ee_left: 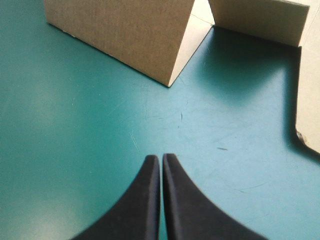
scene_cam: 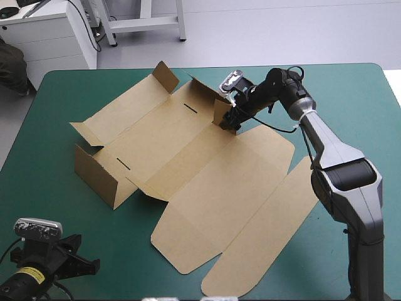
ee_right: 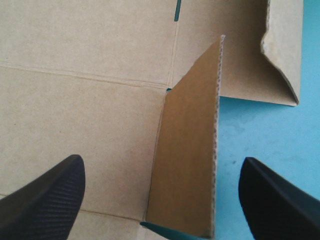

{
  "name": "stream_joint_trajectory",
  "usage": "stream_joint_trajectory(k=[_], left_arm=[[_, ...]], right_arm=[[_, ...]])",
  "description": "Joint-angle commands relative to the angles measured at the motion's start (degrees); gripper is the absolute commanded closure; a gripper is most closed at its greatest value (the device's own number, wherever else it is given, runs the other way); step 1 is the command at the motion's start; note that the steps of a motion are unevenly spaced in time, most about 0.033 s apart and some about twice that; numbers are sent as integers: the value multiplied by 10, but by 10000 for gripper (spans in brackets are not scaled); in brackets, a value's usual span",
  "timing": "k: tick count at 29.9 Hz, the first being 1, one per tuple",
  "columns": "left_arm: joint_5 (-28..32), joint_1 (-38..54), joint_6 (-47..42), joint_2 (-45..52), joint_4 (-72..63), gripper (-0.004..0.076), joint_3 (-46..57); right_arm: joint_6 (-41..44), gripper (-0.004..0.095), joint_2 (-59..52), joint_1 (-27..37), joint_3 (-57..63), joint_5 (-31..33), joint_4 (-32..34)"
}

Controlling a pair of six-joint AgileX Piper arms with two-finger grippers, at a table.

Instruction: Fold the box

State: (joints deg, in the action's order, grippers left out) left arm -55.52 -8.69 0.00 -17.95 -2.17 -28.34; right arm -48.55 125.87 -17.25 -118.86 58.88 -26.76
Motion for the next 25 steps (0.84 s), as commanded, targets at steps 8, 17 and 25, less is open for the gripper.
stream_joint_trajectory(k=[8, 17, 25], left_arm=[[32, -4, -3, -6, -6, 731, -14], [32, -4, -3, -6, -6, 731, -14], [32, -4, -3, -6, -6, 731, -14]], right_arm=[[-11, 562, -27, -21, -20, -39, -27], [-44, 928, -28, -23, -20, -40, -2], [-160, 928, -28, -26, -95, 18, -16]])
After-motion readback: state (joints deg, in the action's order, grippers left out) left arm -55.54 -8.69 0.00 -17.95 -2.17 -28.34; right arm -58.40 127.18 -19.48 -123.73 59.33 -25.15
